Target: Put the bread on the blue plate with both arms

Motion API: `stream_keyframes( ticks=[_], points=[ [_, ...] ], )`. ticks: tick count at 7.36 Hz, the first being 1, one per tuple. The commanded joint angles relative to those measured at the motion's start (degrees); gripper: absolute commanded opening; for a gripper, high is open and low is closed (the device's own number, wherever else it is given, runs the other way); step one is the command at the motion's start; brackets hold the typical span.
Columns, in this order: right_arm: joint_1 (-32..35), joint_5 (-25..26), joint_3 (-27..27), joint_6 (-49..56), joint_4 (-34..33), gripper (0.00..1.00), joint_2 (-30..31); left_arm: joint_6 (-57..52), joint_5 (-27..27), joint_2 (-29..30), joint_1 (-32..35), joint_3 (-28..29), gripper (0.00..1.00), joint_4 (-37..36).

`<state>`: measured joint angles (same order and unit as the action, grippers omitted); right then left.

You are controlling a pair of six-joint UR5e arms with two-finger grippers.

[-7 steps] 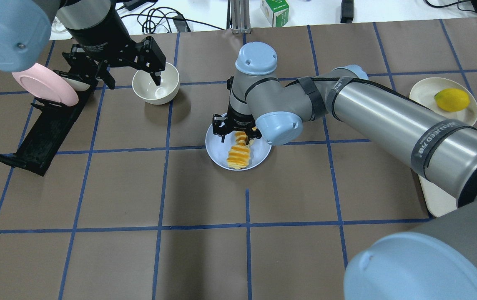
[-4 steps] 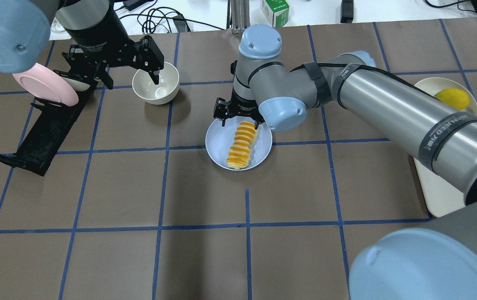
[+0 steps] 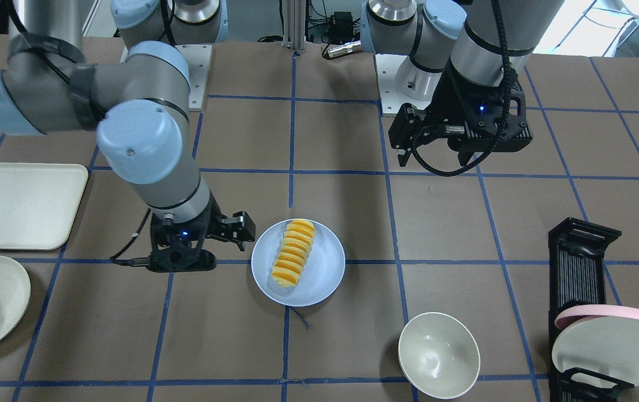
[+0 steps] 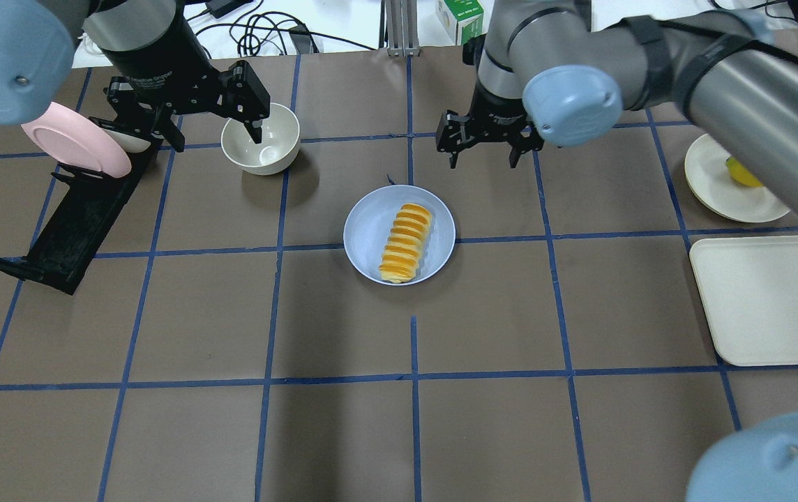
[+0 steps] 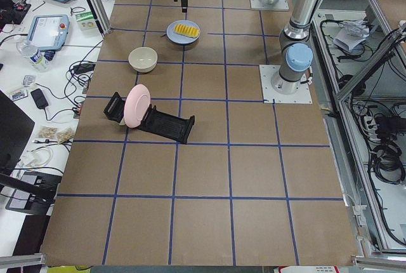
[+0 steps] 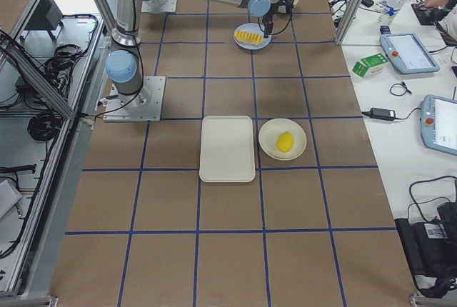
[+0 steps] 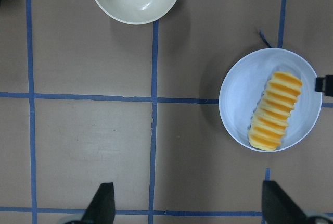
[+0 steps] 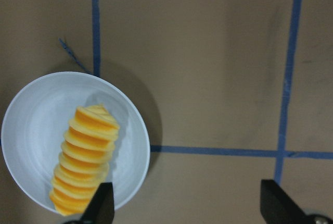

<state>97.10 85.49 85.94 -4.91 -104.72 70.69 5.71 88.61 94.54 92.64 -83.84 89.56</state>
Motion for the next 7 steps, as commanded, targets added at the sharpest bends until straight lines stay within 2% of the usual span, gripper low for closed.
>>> stream_keyframes(
  ticks=[1,2,5,7],
  points=[
    [-3.40,3.62,-0.07,5.08,11.06,1.00,7.93,0.00,-0.02,-0.41,0.00,-0.36,1.00,0.00],
    [-3.40,4.67,0.37,5.17,14.69,1.00,11.01,-0.09,-0.02,-0.41,0.00,-0.44,1.00,0.00],
    [-2.79,4.68,0.90,4.65,15.68,1.00,17.62,-0.09,1.46,0.20,-0.09,-0.36,1.00,0.09],
    [-2.70,5.38,-0.32,4.03,15.25,1.00,14.06,-0.53,2.80,0.29,0.00,-0.01,1.00,0.18]
  ],
)
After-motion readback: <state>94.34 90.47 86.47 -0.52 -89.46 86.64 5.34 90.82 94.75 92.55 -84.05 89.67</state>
